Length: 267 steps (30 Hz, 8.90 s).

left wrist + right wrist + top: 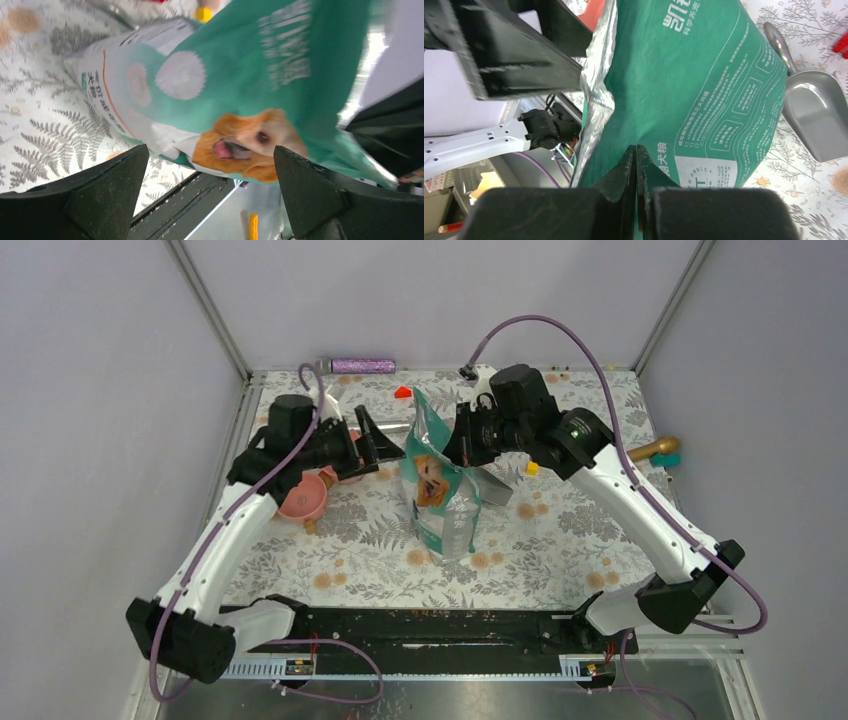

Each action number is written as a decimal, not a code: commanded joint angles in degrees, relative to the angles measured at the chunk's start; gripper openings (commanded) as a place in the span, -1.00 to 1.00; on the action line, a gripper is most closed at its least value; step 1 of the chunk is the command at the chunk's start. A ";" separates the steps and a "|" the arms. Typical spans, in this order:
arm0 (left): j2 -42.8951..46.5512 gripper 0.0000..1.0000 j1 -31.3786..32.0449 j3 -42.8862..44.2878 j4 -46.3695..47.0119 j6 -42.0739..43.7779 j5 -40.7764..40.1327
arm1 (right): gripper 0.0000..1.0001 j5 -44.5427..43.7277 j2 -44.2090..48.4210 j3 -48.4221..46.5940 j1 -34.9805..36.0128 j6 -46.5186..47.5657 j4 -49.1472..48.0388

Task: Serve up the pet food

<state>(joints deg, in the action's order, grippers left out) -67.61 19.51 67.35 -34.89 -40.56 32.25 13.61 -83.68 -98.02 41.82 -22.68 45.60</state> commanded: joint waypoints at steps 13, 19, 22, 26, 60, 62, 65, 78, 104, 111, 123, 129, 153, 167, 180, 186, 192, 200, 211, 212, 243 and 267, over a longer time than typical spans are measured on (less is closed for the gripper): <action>3.15 0.87 3.01 12.51 2.88 -2.45 -11.87 | -1.00 4.28 5.64 11.89 0.41 -5.27 -12.17; -2.24 0.32 6.42 19.05 -4.61 0.13 -19.97 | -1.00 3.91 6.59 12.68 0.43 -5.18 -12.52; -2.65 0.15 6.99 18.77 -4.79 -0.21 -22.26 | -1.00 4.53 6.86 12.44 0.44 -4.79 -12.33; -3.34 0.10 7.79 19.51 -4.75 -0.06 -22.38 | -1.00 4.26 7.24 12.48 0.40 -4.35 -12.15; -7.31 0.09 14.90 25.14 -9.66 1.11 -32.69 | -1.00 3.22 7.20 12.96 0.39 -4.68 -11.22; -8.12 0.05 15.10 25.12 -9.67 0.94 -32.53 | -1.00 3.42 6.94 12.90 0.44 -4.76 -11.18; -9.19 -0.10 15.36 25.24 -9.61 0.62 -30.59 | -1.00 3.61 6.63 12.68 0.43 -4.67 -11.19; -1.86 -1.00 16.65 13.09 6.64 -3.46 -24.95 | -0.29 -1.63 5.39 5.80 0.42 -3.40 -9.99; 2.14 -1.00 16.69 7.81 13.36 -3.37 -21.90 | -0.34 -3.35 -9.51 -10.73 0.30 3.37 -12.69; 3.17 -1.00 16.70 7.42 14.34 -1.17 -21.88 | -0.39 -2.21 -10.39 -11.16 0.33 2.89 -12.66; 1.60 -1.00 16.70 8.43 13.61 -0.70 -21.80 | -1.00 3.88 -13.59 -13.49 0.35 2.05 -11.32; 2.38 -1.00 16.65 9.94 8.85 0.49 -29.55 | -1.00 -4.49 -13.47 -18.61 0.53 13.60 -1.15; -1.21 -0.10 16.68 17.14 5.93 4.88 -32.86 | -1.00 -6.24 -16.51 -30.92 1.22 15.14 11.40; -5.84 -0.24 16.60 19.55 6.15 4.53 -30.59 | -0.17 -13.30 -13.33 -30.05 1.24 9.87 11.10; -7.32 -1.00 16.66 19.31 6.54 4.16 -29.11 | -0.04 -11.40 -18.00 -34.28 1.17 8.99 9.74; -7.36 -1.00 16.61 19.12 6.96 3.71 -28.87 | -0.04 -12.39 -21.22 -36.73 1.22 8.58 10.20; -7.74 -1.00 16.65 18.89 7.48 2.94 -28.34 | -0.19 -14.05 -24.07 -38.47 1.11 8.83 12.12; -8.74 -1.00 16.68 18.59 9.33 1.40 -27.25 | -1.00 -8.46 -24.51 -39.05 1.19 9.15 12.20; -12.55 -1.00 17.97 22.56 2.67 5.08 -34.43 | -1.00 -26.36 -20.31 -37.15 5.27 26.59 13.48; -13.05 -1.00 18.21 23.05 1.72 5.44 -35.61 | -1.00 -29.65 -20.30 -36.72 5.81 27.69 13.27; -6.20 0.33 18.40 18.63 10.65 5.09 -28.02 | -1.00 -24.88 -11.69 -25.39 7.08 25.22 6.29; -12.58 -0.59 17.93 22.12 5.84 5.71 -31.70 | -1.00 -18.56 -14.41 -32.04 4.57 20.98 10.40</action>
<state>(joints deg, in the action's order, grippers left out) -79.05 37.80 87.48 -27.53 -36.21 3.88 -7.88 -99.00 -125.86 46.04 -1.28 54.30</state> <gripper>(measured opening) 0.250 0.017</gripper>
